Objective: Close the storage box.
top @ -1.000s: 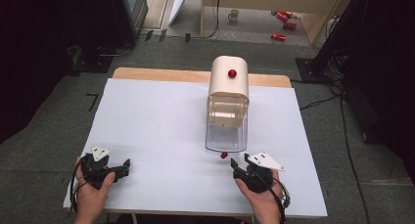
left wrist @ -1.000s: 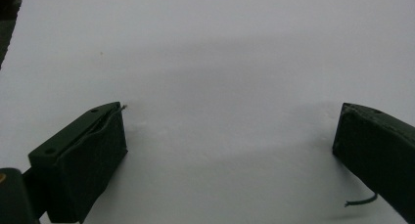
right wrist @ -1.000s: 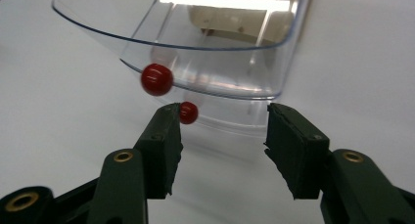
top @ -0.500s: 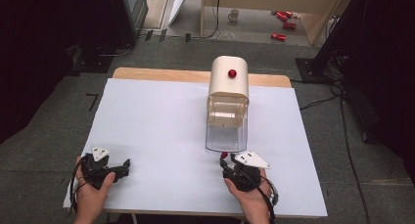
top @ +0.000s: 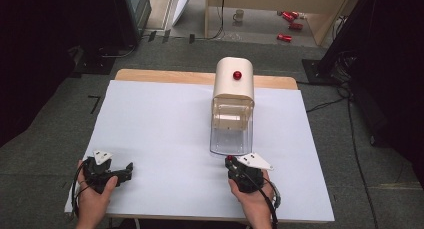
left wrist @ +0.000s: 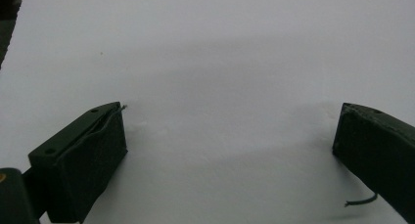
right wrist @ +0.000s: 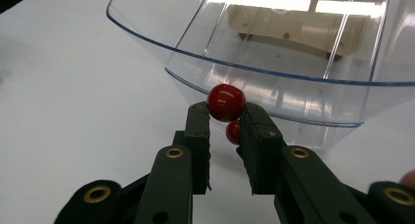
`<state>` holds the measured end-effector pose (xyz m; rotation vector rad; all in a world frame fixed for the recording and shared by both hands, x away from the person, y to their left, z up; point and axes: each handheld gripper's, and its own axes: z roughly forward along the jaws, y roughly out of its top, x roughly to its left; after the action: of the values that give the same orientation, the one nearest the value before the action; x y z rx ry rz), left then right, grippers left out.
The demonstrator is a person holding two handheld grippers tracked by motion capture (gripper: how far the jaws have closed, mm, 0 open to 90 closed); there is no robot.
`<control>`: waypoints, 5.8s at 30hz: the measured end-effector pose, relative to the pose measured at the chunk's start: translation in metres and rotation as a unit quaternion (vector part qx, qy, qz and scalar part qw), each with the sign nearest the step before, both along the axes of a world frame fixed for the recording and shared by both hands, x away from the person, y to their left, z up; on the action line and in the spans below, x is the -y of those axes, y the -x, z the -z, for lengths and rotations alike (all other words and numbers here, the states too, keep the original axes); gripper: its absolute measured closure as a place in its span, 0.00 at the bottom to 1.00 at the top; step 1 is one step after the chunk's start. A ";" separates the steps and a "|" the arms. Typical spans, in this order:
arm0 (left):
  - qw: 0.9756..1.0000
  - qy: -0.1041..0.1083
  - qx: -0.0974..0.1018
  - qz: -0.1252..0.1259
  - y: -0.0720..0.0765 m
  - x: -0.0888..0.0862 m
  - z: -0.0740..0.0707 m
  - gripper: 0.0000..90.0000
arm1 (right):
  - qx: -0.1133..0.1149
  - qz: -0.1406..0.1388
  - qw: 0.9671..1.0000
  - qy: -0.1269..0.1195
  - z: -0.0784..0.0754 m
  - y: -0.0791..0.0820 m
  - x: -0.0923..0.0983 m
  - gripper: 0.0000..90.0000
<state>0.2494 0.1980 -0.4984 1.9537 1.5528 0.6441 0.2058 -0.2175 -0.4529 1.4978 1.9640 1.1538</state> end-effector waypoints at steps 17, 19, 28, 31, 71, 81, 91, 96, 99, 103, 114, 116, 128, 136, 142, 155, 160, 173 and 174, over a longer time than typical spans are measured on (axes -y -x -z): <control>1.000 0.001 0.001 -0.001 0.000 0.000 0.000 0.00 | -0.001 -0.014 1.000 -0.008 -0.011 -0.001 0.001 0.86; 1.000 0.001 0.001 -0.001 0.000 0.000 0.000 0.00 | 0.002 -0.014 1.000 -0.007 -0.013 -0.001 0.000 0.86; 1.000 0.001 0.001 -0.001 0.000 0.000 0.000 0.00 | 0.017 -0.011 1.000 -0.003 -0.029 -0.007 -0.002 0.87; 1.000 -0.001 0.000 0.000 0.000 0.000 0.000 0.00 | 0.021 -0.010 1.000 -0.001 -0.033 -0.010 -0.001 0.87; 1.000 0.001 0.001 -0.001 0.000 0.000 0.000 0.00 | 0.014 0.048 0.999 0.001 -0.036 -0.102 0.011 0.92; 1.000 0.002 0.001 -0.001 0.000 0.000 0.000 0.00 | 0.011 0.034 0.999 0.003 -0.035 -0.108 0.007 0.85; 1.000 0.001 0.000 -0.001 0.000 0.000 0.000 0.00 | -0.001 0.031 1.000 0.006 -0.032 -0.094 0.003 0.21; 1.000 0.001 0.000 0.000 0.000 0.000 0.000 0.00 | -0.018 0.030 0.999 0.011 -0.032 -0.083 0.004 0.00; 1.000 0.001 0.000 0.000 0.000 0.000 0.000 0.00 | -0.013 0.028 0.999 0.011 -0.031 -0.074 0.006 0.00; 1.000 0.001 -0.001 0.000 0.000 0.000 0.000 0.00 | -0.011 0.033 0.999 0.017 -0.029 -0.063 0.009 0.00; 1.000 0.002 0.000 0.000 0.000 0.000 0.000 0.00 | -0.019 0.057 0.998 0.017 -0.014 -0.027 0.020 0.00; 1.000 0.002 0.000 0.000 0.000 0.000 0.000 0.00 | -0.018 0.060 0.998 0.018 -0.011 -0.021 0.022 0.00; 1.000 0.001 0.000 0.000 0.000 0.000 0.000 0.00 | -0.039 0.067 0.997 0.021 0.013 -0.005 0.020 0.00; 1.000 0.001 0.000 0.000 0.000 0.000 0.000 0.00 | -0.053 0.084 0.995 0.025 0.030 -0.006 0.014 0.05; 1.000 0.001 0.000 0.000 0.000 0.000 0.000 0.00 | -0.054 0.082 0.995 0.026 0.036 -0.007 0.009 0.25; 1.000 0.001 0.000 0.000 0.000 0.000 0.000 0.00 | -0.034 0.076 0.996 0.011 0.034 -0.007 0.006 0.72; 1.000 0.001 0.000 0.000 0.000 0.000 0.000 0.00 | -0.033 0.073 0.997 0.012 0.034 -0.009 0.006 0.81; 1.000 0.001 0.000 0.000 0.000 0.000 0.000 0.00 | -0.030 0.064 0.998 0.004 0.030 -0.013 0.003 0.95; 1.000 0.001 0.000 0.000 0.000 0.000 0.000 0.00 | -0.029 0.063 0.998 0.003 0.029 -0.013 0.003 0.96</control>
<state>0.2497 0.1979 -0.4985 1.9516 1.5529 0.6424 0.2184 -0.2206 -0.4820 1.6446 1.8779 1.0617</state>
